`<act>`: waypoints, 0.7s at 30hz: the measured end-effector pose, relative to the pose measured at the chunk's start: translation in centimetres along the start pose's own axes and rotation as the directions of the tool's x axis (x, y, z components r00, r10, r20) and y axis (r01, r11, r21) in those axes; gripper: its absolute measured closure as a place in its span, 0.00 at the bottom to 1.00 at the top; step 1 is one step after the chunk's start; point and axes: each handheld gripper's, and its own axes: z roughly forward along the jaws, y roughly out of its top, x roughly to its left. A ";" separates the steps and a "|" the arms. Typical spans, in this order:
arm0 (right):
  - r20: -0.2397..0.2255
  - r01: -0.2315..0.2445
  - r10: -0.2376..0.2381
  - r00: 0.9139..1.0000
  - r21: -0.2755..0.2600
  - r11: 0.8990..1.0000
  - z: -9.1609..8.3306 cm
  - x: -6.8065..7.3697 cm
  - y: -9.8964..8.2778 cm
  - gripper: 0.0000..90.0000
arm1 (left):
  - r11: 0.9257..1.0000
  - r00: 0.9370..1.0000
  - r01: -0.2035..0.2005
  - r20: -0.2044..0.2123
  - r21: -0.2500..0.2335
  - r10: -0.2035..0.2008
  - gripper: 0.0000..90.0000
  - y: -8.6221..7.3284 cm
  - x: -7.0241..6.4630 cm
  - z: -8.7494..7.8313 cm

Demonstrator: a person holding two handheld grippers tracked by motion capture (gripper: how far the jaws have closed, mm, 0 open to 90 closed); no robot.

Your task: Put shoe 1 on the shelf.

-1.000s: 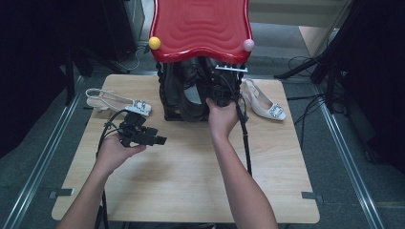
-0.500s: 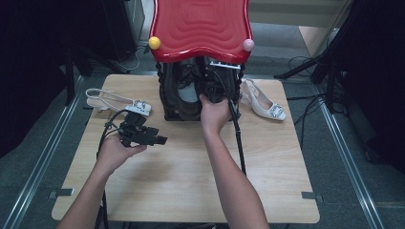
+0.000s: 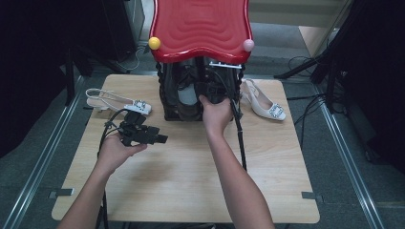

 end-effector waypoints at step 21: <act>-0.239 0.165 -0.159 0.958 0.002 0.986 -5.6 -1.2 -1.4 0.64 | 0.990 0.995 -0.095 -0.013 -0.105 0.094 0.91 5.2 -2.6 -2.3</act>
